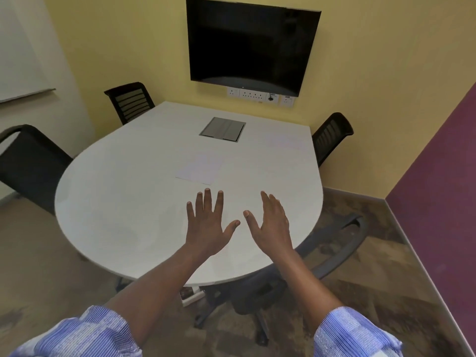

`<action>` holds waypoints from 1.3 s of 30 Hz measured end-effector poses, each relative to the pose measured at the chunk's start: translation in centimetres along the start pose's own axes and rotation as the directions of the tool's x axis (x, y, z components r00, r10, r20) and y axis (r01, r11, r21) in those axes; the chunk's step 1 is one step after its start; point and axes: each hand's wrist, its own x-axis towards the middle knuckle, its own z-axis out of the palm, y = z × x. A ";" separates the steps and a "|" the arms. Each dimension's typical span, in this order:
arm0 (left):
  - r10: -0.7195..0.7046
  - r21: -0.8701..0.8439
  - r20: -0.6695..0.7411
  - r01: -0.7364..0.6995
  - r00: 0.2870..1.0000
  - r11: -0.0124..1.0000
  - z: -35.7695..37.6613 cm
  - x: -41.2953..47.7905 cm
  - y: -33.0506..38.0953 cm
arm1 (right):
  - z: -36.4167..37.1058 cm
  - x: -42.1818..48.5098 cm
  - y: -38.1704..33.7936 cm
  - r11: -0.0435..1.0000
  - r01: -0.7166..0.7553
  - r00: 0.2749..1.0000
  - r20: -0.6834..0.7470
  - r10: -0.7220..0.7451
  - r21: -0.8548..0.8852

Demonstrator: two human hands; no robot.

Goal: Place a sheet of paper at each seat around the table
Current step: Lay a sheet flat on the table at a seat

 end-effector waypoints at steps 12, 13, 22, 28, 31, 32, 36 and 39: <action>-0.096 -0.124 0.057 0.102 0.994 0.987 3.3 10.5 -13.4 | 11.9 11.9 -5.6 0.999 0.014 0.996 0.082 -0.017 0.037; -0.104 -0.124 0.072 0.112 0.992 0.986 3.9 11.9 -14.3 | 12.9 13.5 -5.7 0.999 0.008 0.996 0.088 -0.011 0.036; -0.213 -0.139 0.249 0.252 0.945 0.958 9.8 22.9 -19.9 | 20.8 26.6 -4.7 0.998 -0.063 0.977 0.201 0.066 -0.023; -0.240 -0.092 0.406 0.300 0.882 0.949 14.3 28.0 -23.0 | 25.5 31.5 -3.2 0.989 -0.120 0.939 0.313 0.143 -0.092; -0.239 -0.041 0.477 0.294 0.846 0.955 16.2 30.2 -24.0 | 27.3 33.4 -2.4 0.980 -0.148 0.916 0.354 0.186 -0.131; -0.235 -0.031 0.496 0.287 0.836 0.957 16.8 31.0 -24.3 | 27.9 34.0 -2.1 0.978 -0.151 0.912 0.362 0.195 -0.145; -0.212 -0.003 0.541 0.254 0.814 0.967 19.2 34.5 -25.5 | 30.8 36.4 -1.1 0.967 -0.170 0.881 0.410 0.235 -0.190; -0.203 -0.001 0.560 0.246 0.803 0.969 21.2 37.0 -25.9 | 33.0 38.4 -0.4 0.958 -0.175 0.856 0.446 0.261 -0.225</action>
